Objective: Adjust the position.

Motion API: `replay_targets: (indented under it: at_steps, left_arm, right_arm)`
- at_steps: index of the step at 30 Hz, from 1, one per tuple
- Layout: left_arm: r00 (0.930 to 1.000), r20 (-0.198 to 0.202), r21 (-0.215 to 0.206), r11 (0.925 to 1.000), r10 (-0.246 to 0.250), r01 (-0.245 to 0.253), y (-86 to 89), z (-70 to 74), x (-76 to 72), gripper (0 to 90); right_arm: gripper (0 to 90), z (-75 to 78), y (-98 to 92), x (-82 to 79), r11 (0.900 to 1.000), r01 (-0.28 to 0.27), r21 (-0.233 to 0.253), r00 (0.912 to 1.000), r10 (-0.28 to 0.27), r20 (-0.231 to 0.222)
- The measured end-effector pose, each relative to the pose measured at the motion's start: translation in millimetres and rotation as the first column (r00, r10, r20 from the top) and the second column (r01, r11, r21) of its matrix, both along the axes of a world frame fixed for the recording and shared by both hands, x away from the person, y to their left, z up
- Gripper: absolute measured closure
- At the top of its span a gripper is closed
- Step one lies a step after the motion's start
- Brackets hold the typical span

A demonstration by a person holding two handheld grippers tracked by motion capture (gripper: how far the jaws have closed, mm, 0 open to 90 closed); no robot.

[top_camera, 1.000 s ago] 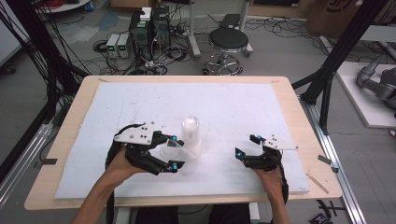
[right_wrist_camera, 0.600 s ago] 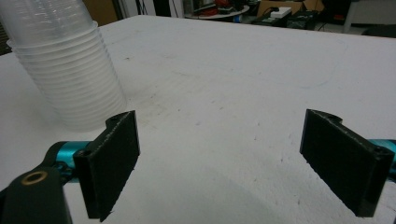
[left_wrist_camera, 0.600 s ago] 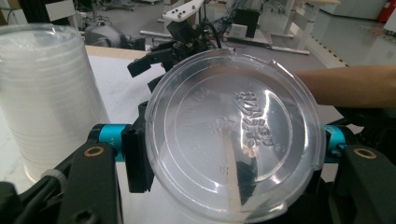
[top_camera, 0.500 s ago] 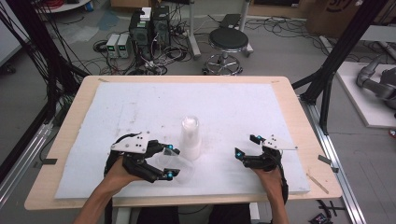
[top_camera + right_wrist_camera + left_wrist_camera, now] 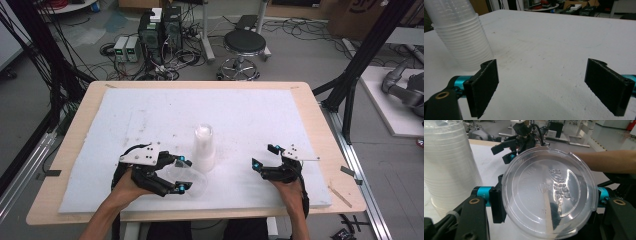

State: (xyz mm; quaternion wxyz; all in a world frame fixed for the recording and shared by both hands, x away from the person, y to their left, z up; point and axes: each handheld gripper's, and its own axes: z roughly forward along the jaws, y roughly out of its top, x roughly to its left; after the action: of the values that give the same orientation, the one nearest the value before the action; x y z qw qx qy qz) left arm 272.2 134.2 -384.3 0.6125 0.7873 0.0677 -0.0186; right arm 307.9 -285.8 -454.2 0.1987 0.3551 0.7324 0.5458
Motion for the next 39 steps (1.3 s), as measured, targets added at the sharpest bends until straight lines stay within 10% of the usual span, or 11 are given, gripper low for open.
replay_targets:
  at_steps: [9, 15, 23, 25, 29, 39]
  left_arm:
    - [1.0, -0.002, -0.011, 0.9999, 0.005, -0.005, 0.7, -0.5, 1.0, 37.5]
    - [0.9999, -0.007, -0.043, 0.999, 0.011, -0.012, -0.7, -2.5, 0.5, 37.5]
    - [0.9995, 0.024, -0.102, 0.9947, 0.019, -0.017, -6.4, -4.3, -1.9, 37.6]
    - [0.9992, 0.035, -0.129, 0.9915, 0.017, -0.013, -7.3, -5.5, -2.8, 38.7]
    - [0.9991, 0.04, -0.135, 0.9908, 0.014, -0.008, -10.7, -6.8, -4.0, 38.8]
    - [0.9992, 0.039, -0.154, 0.9881, 0.006, 0.0, -18.3, -5.5, -7.0, 38.6]
  right_arm:
    - [12.0, 2.3, -1.7, -0.8, 0.998, -0.058, -0.01, 0.9983, 0.058, 0.004]
    - [11.9, 23.0, 1.9, -7.0, 0.981, -0.191, 0.031, 0.9812, 0.189, 0.038]
    - [11.9, 54.6, 23.7, -16.0, 0.925, -0.374, 0.072, 0.9263, 0.368, 0.079]
    - [12.0, 66.4, 32.2, -21.7, 0.891, -0.445, 0.091, 0.8939, 0.436, 0.106]
    - [11.9, 78.4, 43.9, -28.7, 0.854, -0.514, 0.085, 0.8547, 0.501, 0.136]
    - [11.9, 80.5, 69.5, -36.1, 0.796, -0.6, 0.074, 0.7967, 0.588, 0.141]
